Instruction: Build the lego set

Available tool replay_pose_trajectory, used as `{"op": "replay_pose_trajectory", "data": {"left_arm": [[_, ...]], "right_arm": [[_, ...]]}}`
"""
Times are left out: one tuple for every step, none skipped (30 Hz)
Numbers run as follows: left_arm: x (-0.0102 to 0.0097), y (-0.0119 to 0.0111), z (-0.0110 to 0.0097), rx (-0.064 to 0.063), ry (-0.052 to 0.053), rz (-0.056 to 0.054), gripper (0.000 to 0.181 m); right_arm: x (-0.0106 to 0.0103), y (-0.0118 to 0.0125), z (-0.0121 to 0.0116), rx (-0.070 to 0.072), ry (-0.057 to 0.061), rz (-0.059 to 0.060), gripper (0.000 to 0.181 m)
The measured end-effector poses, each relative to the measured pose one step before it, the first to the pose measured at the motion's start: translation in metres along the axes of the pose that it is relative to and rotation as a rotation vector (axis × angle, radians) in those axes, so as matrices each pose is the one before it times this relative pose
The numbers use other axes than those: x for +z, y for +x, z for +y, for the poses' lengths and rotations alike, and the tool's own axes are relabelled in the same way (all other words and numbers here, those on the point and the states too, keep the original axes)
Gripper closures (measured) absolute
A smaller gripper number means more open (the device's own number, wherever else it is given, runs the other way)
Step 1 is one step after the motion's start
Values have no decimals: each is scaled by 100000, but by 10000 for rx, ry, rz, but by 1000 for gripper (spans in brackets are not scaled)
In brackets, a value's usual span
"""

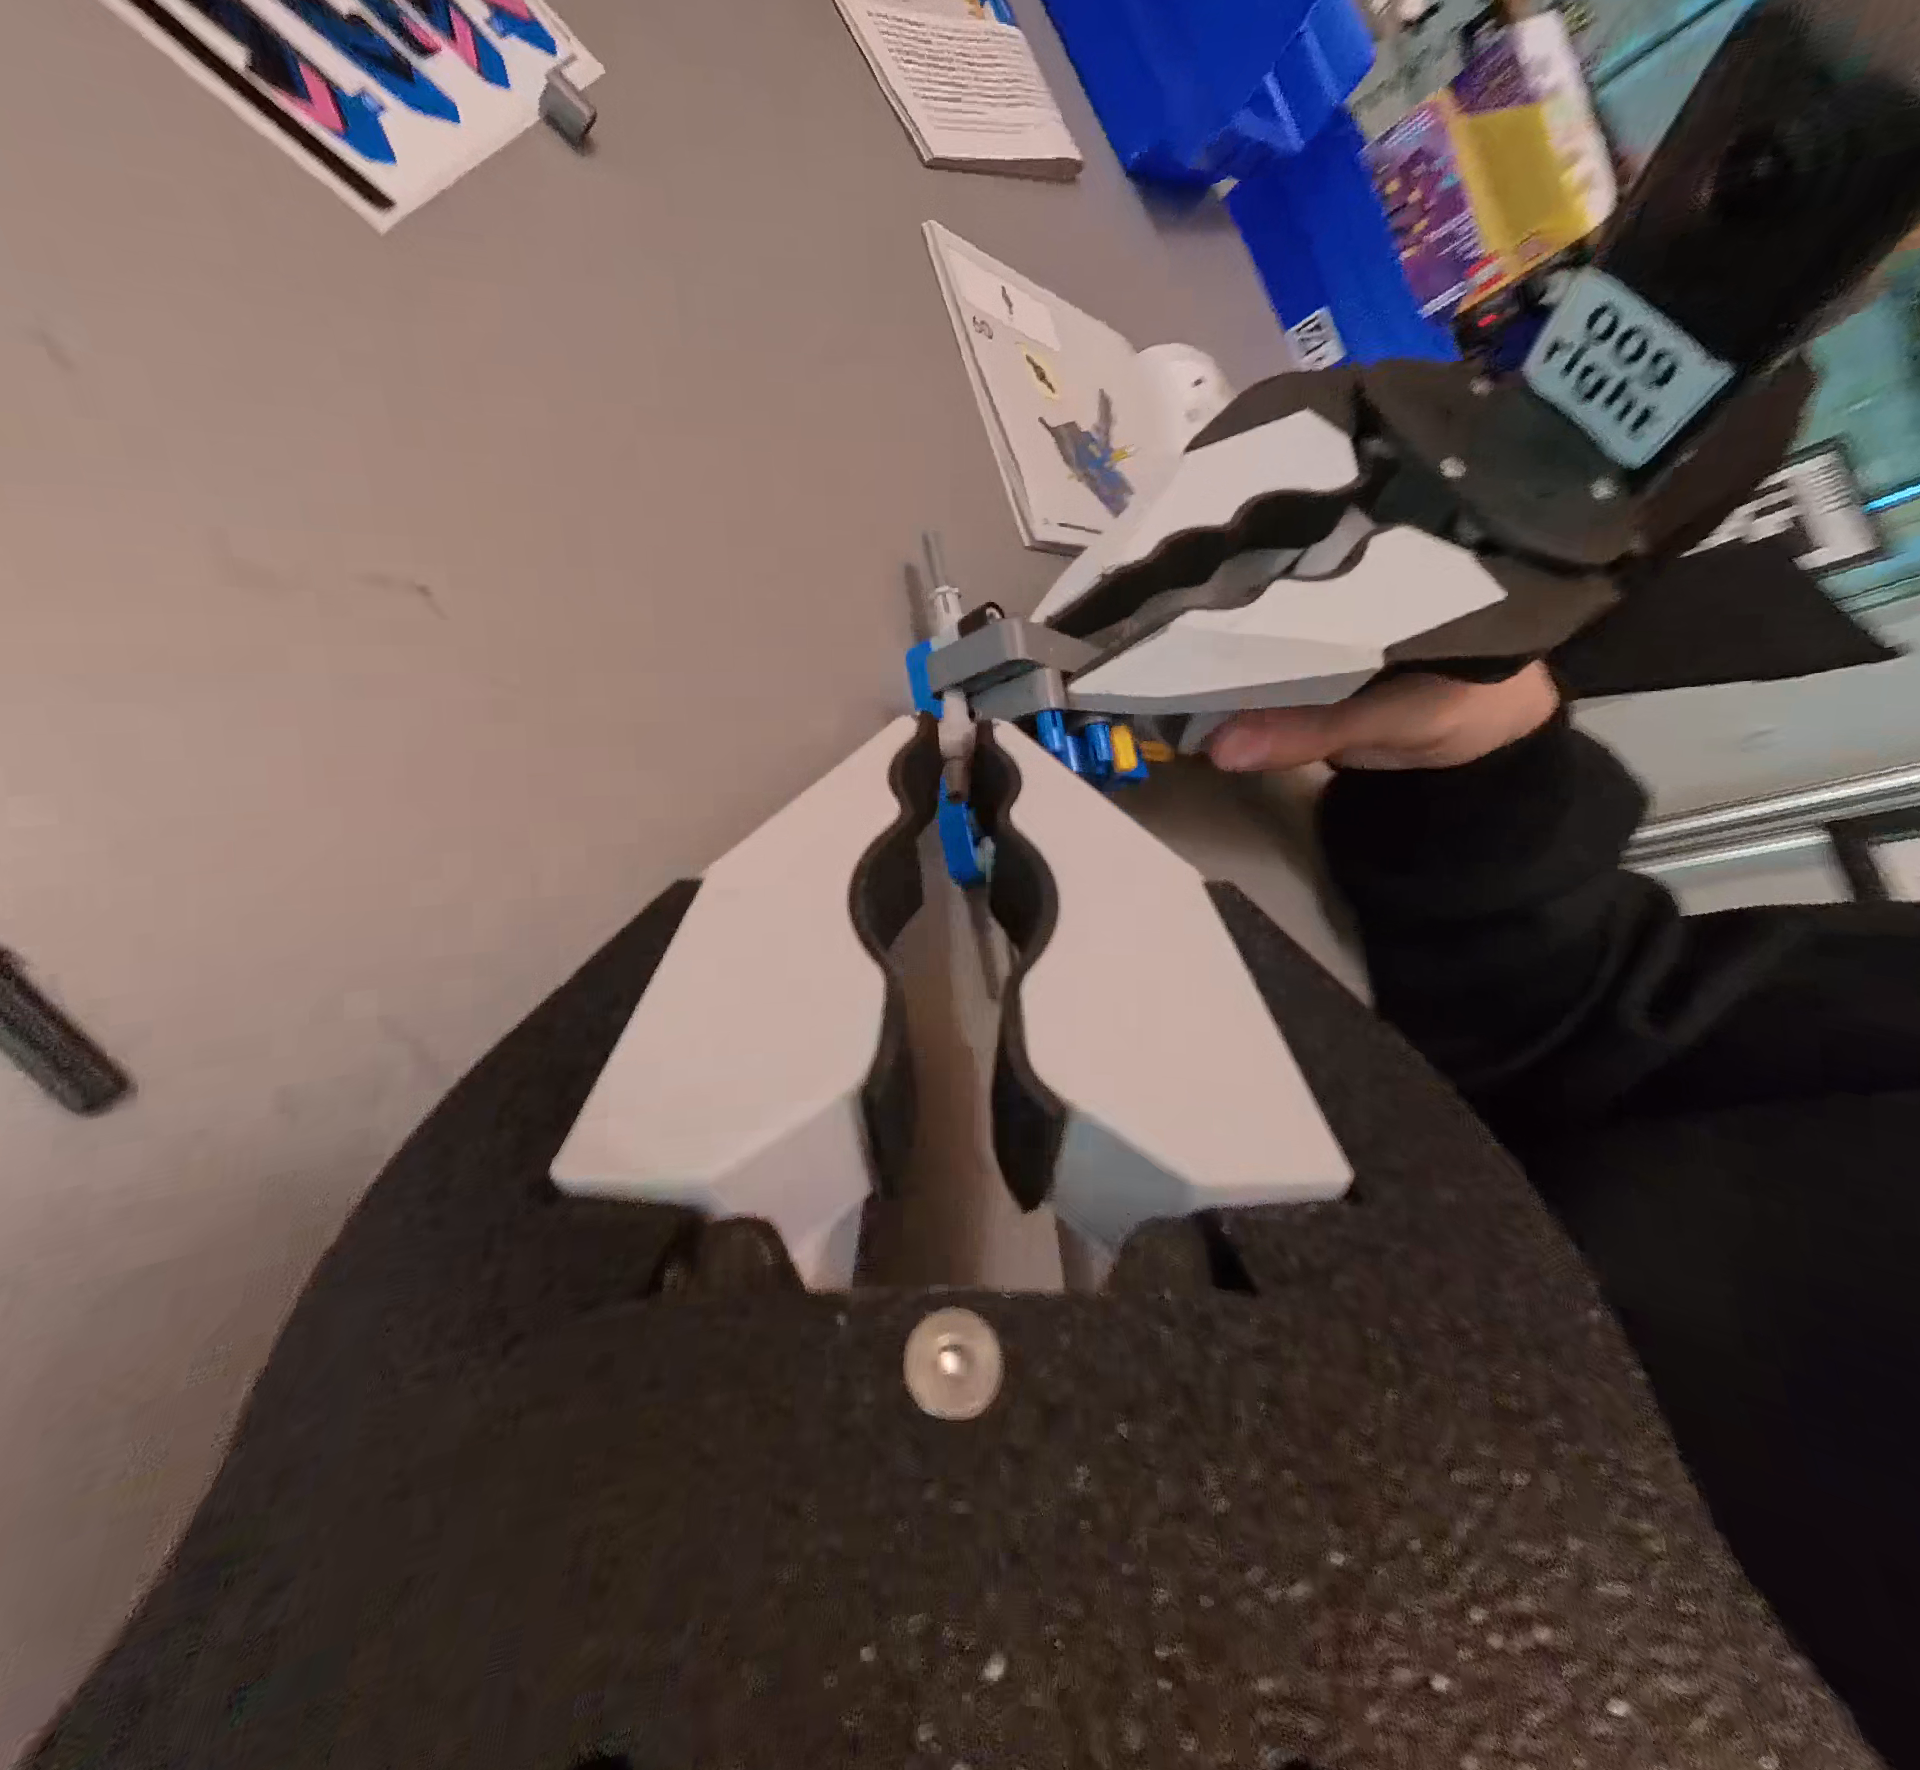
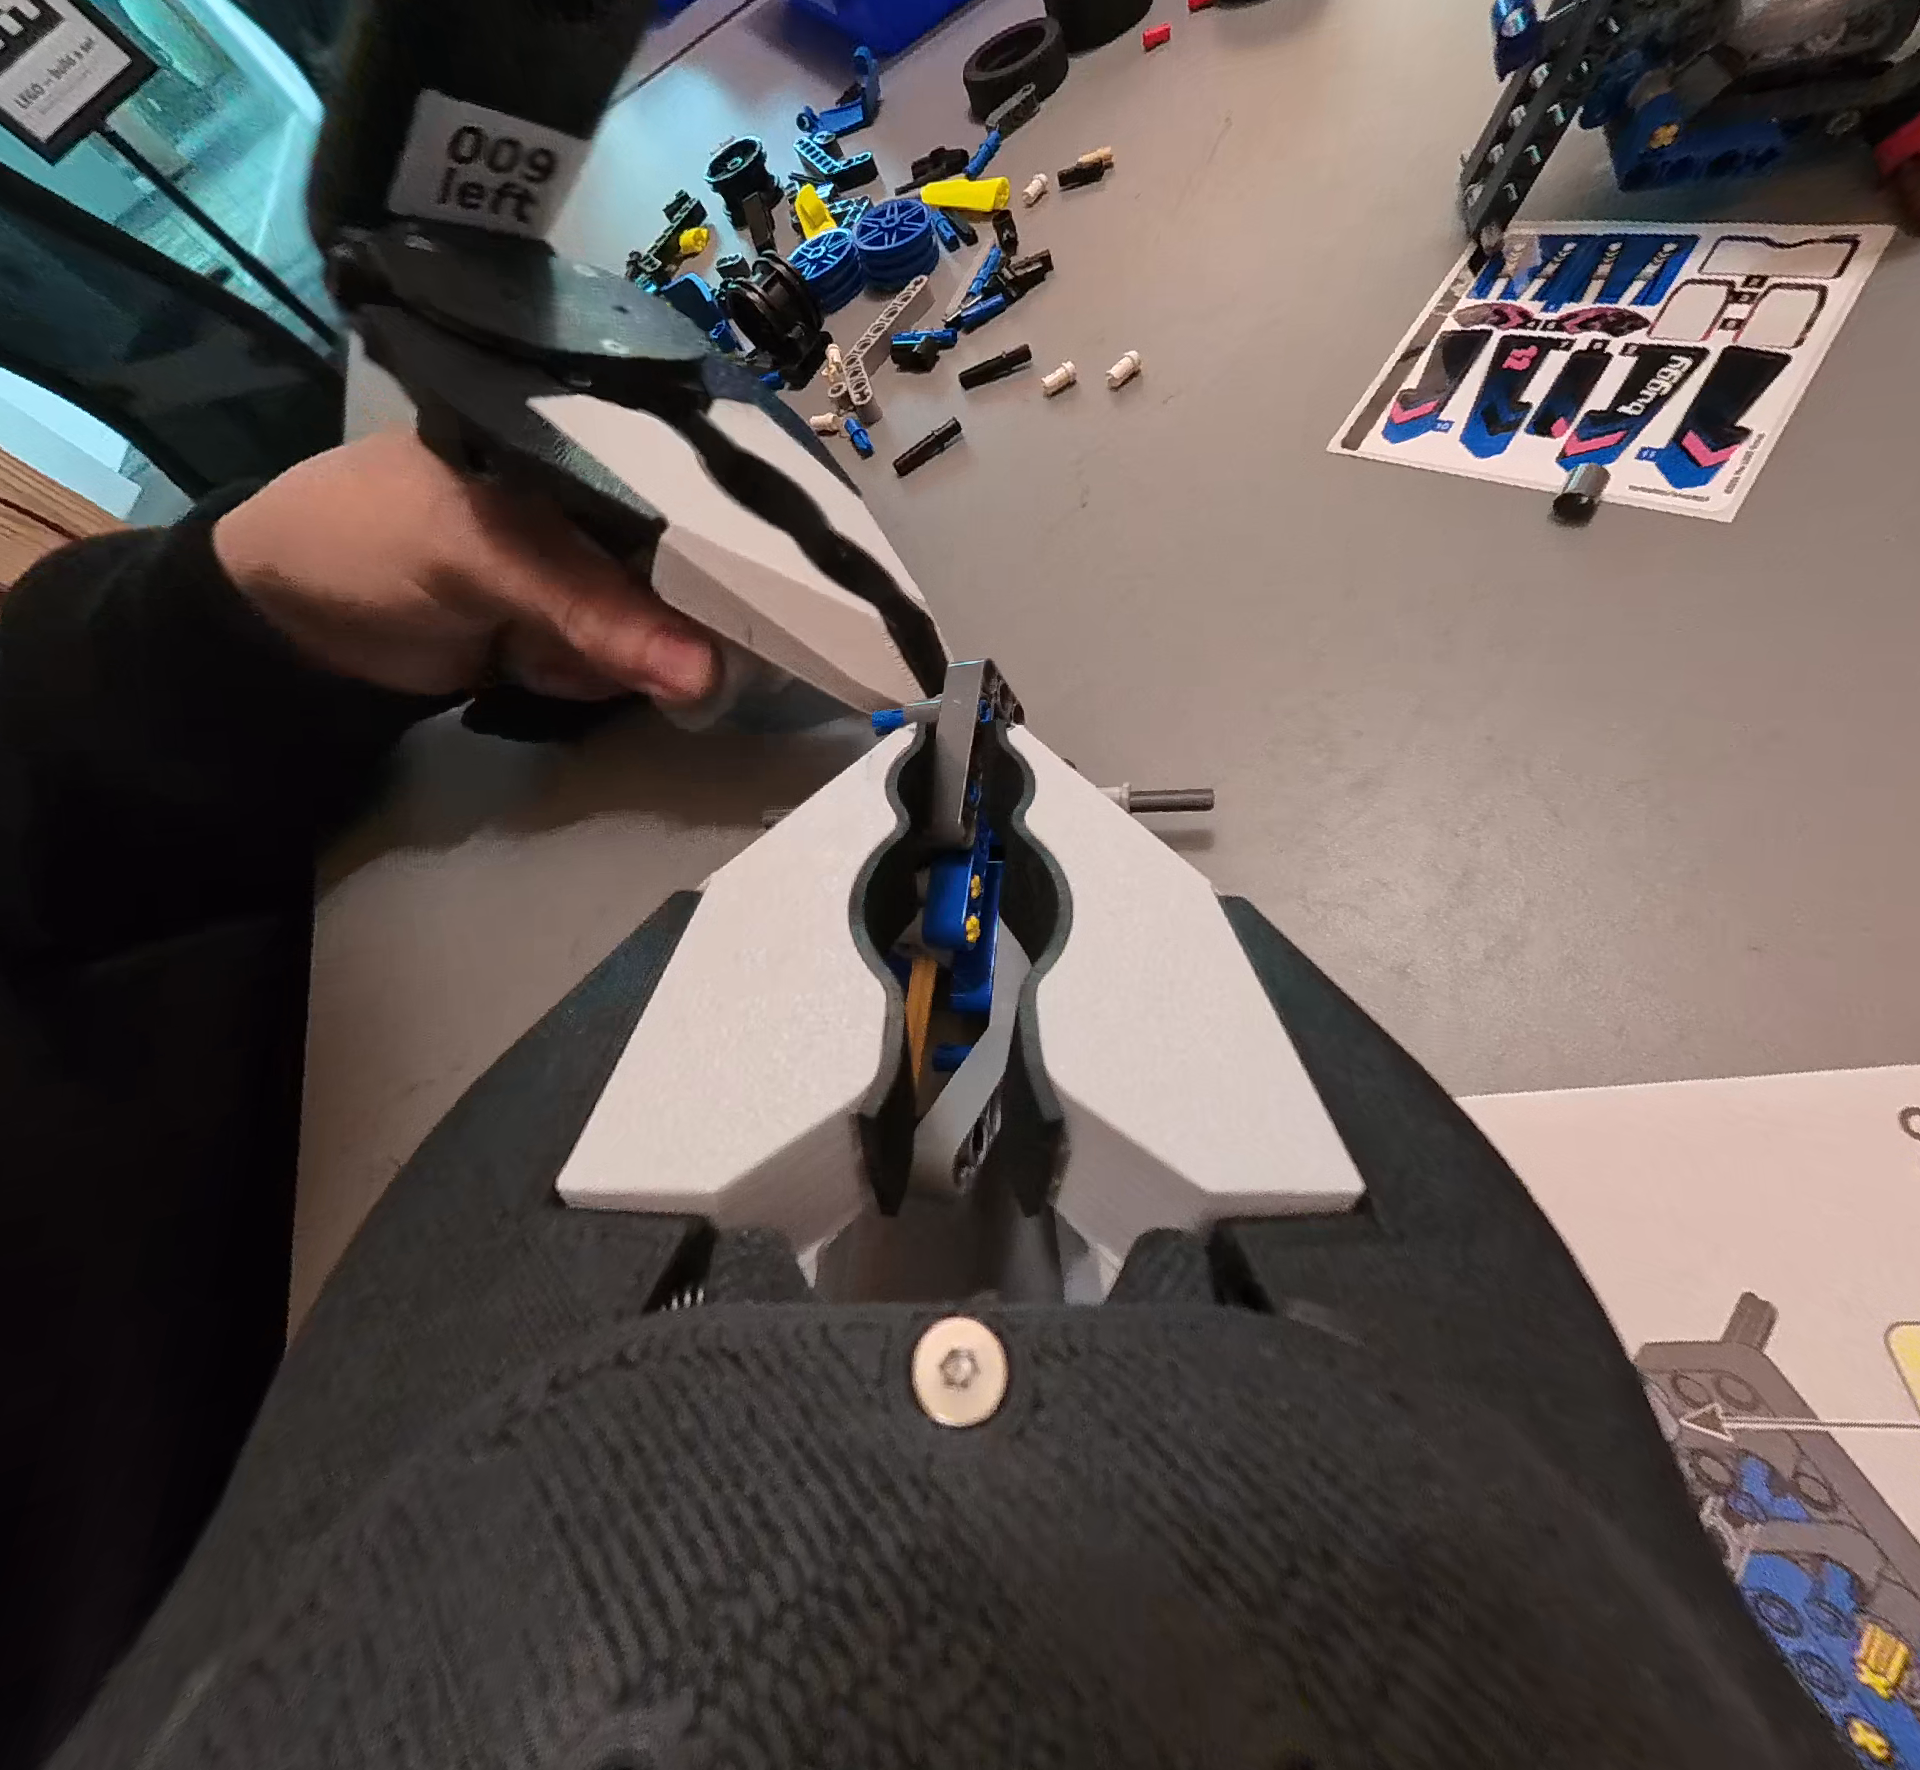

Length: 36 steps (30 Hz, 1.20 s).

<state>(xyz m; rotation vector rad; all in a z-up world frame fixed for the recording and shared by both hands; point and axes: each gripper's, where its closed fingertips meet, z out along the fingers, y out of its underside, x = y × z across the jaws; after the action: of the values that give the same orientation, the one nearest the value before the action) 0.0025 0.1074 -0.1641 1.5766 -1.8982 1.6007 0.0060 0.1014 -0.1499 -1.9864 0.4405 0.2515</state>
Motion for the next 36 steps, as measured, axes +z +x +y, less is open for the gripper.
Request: {"op": "replay_pose_trajectory", "data": {"left_arm": [[-59,36,-9,-425,-3,354,178],[-64,54,-8,-383,-15,312,178],[-73,77,-2,-336,-22,273,178],[-66,117,24,-322,-13,268,178],[-46,106,45,-321,-12,236,178],[-13,59,53,-270,-8,177,178],[8,18,25,-206,-19,127,178],[-8,26,-19,-185,11,108,178],[2,36,-13,-212,21,125,178],[18,91,-29,-238,79,158,178],[3,144,-29,-222,124,169,178],[6,86,-7,-92,86,80,177],[54,-66,54,168,-21,-127,177],[128,-201,14,338,-12,-327,178],[128,-168,19,394,28,-349,177],[76,-71,-33,379,62,-268,177],[55,-96,-73,368,73,-265,177],[42,-124,-88,393,49,-319,177],[72,-102,-39,404,-7,-348,177],[79,-103,-42,476,-33,-392,177],[70,-97,-30,665,-75,-489,177],[49,-94,-35,874,-94,-590,177],[35,-85,-21,907,-94,-602,177],[51,-39,-14,709,-47,-506,177],[87,1,18,426,-18,-354,177],[63,4,33,253,-20,-235,177],[-4,-28,-46,190,36,-191,177],[-26,-25,-24,180,23,-180,177],[8,-6,19,167,-3,-153,177],[-1,-8,-16,132,12,-127,177],[3,-12,4,155,-1,-128,177],[12,12,12,184,-7,-107,177],[-22,18,-11,102,17,-48,177],[-18,21,-22,34,20,8,177],[-14,6,-34,9,28,27,177],[-14,40,-36,10,26,62,177]], "right_arm": [[19,-83,15,-20,-11,-46,173],[12,-56,4,2,-3,-47,173],[-17,-76,-3,8,2,-66,173],[-9,-77,-4,34,8,-96,173],[-49,-110,-56,41,35,-126,173],[-40,-114,-13,43,19,-135,173],[-31,-66,16,25,-13,-89,173],[-2,-41,11,-1,-8,-46,173],[4,-31,13,0,-12,-37,172],[-5,-75,-9,21,3,-73,172],[-49,-49,-40,35,35,-73,172],[-97,-70,-109,33,88,-87,173],[-69,-38,-72,25,56,-60,173],[-9,52,29,21,-13,12,172],[15,236,47,60,-37,135,172],[24,140,51,42,-40,65,172],[-57,124,8,1,-15,23,173],[-21,207,58,34,-38,92,173],[2,193,-5,27,0,130,173],[15,120,15,-23,-12,107,173],[-1,155,-14,14,13,117,173],[-12,103,-14,20,9,69,173],[-18,63,-19,43,13,11,173],[-5,28,4,63,1,-30,173],[-34,30,-4,71,5,-33,173],[-21,28,9,29,-3,-8,173],[-3,1,42,-34,-24,21,173],[-1,-26,-7,-54,10,25,173],[19,-33,15,-40,-13,6,173],[1,-14,5,-11,-6,1,173],[-4,1,-3,17,1,-14,173],[2,11,-4,51,5,-32,173],[-7,-7,-7,105,19,-41,173],[-39,-20,-44,61,37,-51,173],[-58,-38,-40,30,22,-73,173],[-57,-124,-23,-73,-15,-148,172]]}}
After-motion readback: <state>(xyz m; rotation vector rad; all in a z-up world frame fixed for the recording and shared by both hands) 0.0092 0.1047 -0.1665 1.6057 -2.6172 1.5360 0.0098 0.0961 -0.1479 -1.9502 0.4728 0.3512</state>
